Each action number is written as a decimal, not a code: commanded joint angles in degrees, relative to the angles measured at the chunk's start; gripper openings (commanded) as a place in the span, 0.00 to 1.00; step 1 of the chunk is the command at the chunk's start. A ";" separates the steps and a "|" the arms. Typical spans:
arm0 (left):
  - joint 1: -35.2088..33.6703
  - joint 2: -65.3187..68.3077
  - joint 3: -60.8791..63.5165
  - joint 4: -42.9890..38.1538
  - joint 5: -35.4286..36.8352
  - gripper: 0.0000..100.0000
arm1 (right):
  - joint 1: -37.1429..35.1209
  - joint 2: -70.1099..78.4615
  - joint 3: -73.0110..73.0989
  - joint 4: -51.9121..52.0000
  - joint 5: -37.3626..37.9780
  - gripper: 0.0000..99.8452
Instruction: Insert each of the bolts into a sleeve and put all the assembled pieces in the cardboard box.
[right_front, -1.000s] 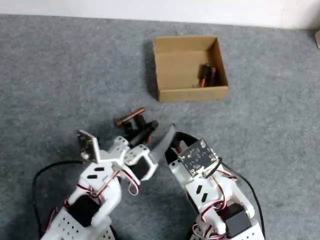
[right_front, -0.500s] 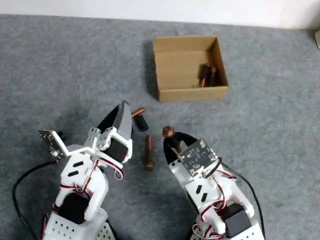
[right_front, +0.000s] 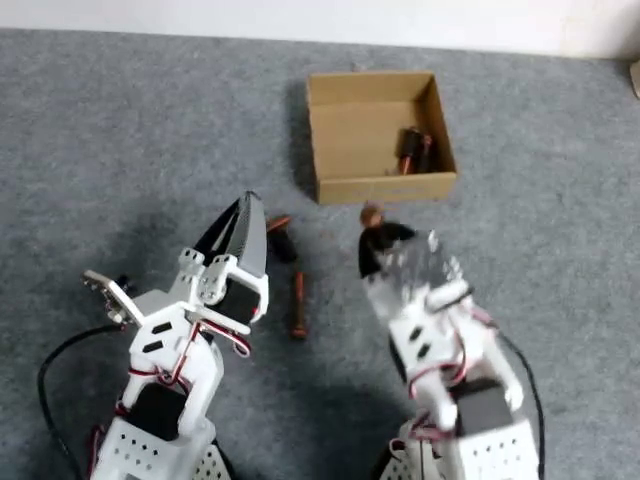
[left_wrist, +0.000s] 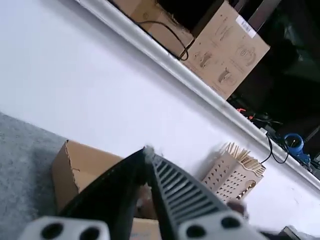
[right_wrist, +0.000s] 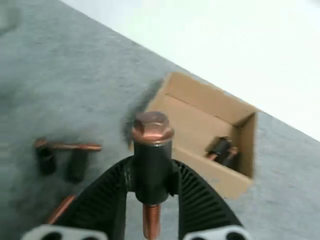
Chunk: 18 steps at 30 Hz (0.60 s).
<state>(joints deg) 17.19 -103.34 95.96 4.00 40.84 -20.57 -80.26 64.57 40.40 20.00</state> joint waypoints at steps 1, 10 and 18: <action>-1.19 -0.04 1.27 -0.97 -0.35 0.01 | 3.38 22.64 -20.88 -2.77 1.05 0.00; -1.71 -0.13 0.66 4.40 -0.35 0.01 | 9.54 75.30 -71.96 5.23 1.05 0.00; -1.63 -0.13 0.66 4.31 -0.35 0.01 | 11.56 115.82 -110.02 16.04 0.70 0.00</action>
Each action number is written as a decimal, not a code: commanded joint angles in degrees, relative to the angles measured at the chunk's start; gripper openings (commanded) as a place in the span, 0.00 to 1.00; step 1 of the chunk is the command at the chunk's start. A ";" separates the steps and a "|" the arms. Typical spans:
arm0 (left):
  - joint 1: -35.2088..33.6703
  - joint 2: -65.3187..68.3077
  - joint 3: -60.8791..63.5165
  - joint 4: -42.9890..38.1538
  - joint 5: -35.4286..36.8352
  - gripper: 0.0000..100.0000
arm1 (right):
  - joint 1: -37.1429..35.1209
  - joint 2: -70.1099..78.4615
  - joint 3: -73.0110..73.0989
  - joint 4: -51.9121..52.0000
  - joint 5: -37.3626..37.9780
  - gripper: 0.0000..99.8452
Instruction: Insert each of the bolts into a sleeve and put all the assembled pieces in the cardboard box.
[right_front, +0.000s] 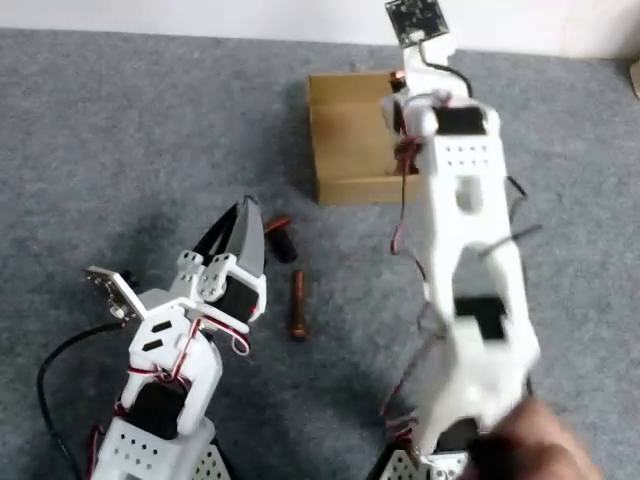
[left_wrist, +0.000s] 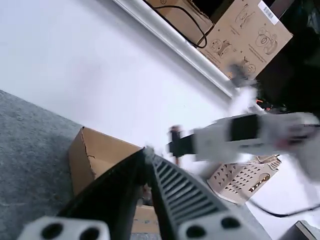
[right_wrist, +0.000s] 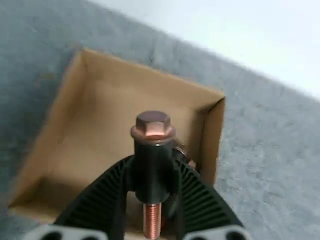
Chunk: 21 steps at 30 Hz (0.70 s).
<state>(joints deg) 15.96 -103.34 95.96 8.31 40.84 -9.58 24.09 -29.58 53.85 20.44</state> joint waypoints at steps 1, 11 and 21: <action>-0.40 -0.13 0.66 0.00 -0.35 0.01 | 0.48 15.69 -20.09 3.65 0.26 0.00; -0.31 -0.13 0.66 0.00 -0.35 0.01 | 0.57 45.67 -55.52 14.37 0.53 0.01; -0.31 -0.13 0.66 0.00 -0.35 0.01 | 0.57 49.54 -70.46 27.21 0.53 0.29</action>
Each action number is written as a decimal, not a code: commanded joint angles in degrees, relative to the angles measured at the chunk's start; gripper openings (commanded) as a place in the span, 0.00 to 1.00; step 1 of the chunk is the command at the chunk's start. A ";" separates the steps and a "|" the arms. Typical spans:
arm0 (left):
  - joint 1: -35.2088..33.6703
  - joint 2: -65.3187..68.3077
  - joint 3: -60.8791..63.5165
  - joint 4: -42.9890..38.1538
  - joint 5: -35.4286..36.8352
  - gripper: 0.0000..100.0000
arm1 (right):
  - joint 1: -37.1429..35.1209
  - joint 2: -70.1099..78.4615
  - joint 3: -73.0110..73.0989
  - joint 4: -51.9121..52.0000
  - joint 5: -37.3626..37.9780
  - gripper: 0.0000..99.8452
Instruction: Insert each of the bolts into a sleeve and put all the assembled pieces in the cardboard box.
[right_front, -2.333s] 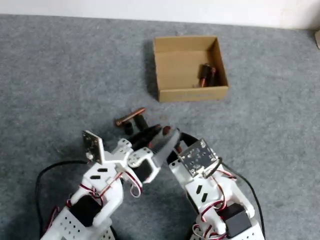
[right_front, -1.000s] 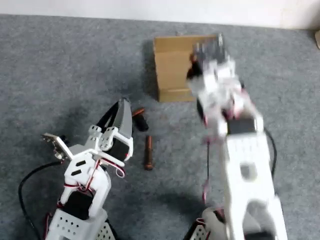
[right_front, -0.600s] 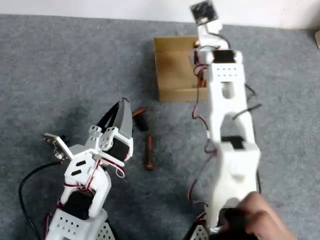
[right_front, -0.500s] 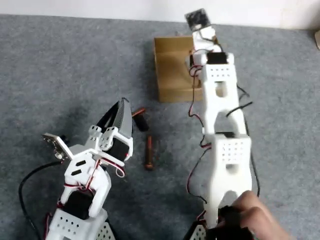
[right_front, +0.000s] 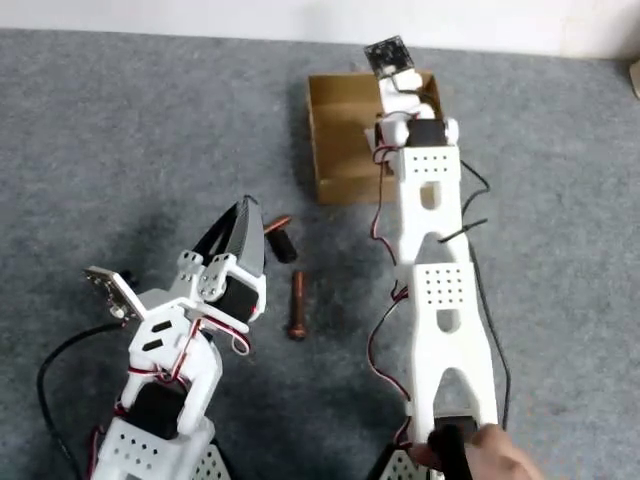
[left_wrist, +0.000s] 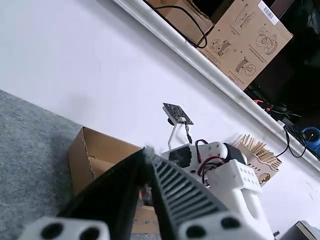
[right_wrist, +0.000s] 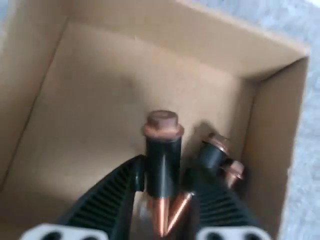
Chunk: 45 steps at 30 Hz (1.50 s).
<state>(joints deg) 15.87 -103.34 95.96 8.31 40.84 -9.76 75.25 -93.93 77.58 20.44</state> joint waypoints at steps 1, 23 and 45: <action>-0.22 -0.13 0.66 0.00 -0.35 0.01 | 0.75 -1.71 -6.37 4.97 0.53 0.33; -7.52 -0.04 -0.31 0.26 -4.31 0.01 | 2.24 -45.76 -5.85 23.69 -6.77 0.37; -20.18 -0.22 -4.00 0.26 -3.96 0.01 | -25.36 -145.10 123.03 5.85 -6.68 0.37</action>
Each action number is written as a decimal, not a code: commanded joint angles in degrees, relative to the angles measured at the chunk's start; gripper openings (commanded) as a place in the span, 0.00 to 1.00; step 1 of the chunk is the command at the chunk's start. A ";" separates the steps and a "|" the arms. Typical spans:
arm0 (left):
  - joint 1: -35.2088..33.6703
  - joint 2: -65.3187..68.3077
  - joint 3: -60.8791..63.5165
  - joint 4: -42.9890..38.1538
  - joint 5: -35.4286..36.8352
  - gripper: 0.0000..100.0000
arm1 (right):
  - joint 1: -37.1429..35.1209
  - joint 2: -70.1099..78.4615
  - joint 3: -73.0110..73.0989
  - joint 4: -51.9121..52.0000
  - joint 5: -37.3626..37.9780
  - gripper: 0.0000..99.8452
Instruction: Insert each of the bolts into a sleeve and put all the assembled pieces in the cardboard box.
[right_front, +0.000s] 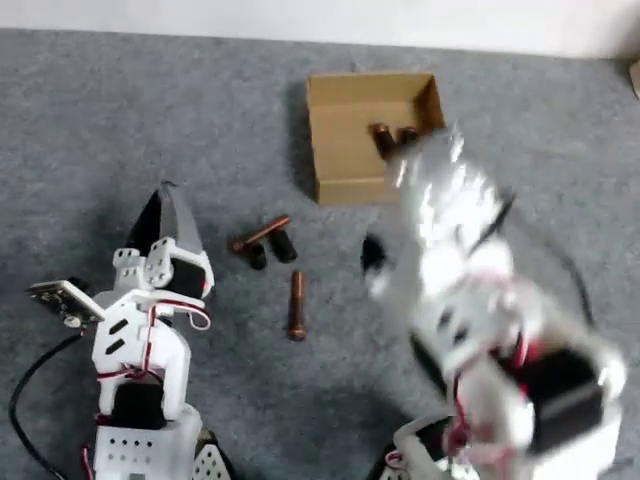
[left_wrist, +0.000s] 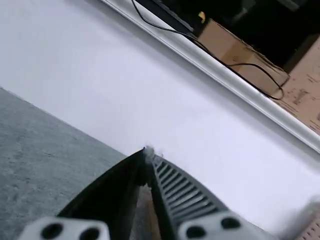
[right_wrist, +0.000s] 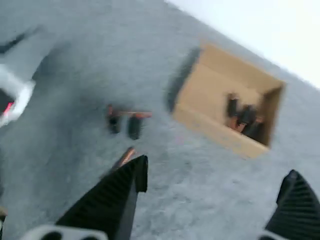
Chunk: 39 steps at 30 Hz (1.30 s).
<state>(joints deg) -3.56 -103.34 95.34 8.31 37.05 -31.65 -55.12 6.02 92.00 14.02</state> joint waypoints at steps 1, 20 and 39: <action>-0.66 -0.22 -3.38 0.26 -0.18 0.01 | -3.56 -19.21 29.49 -11.82 0.18 0.37; -2.77 -0.57 -3.65 0.26 -0.18 0.01 | -15.69 -32.04 86.11 -62.46 4.57 0.37; -7.25 -0.66 -7.16 0.18 -0.18 0.01 | -20.44 15.08 60.97 -75.30 4.13 0.37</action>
<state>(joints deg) -9.54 -103.60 92.09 8.31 37.05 -50.11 -55.30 74.42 22.11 18.77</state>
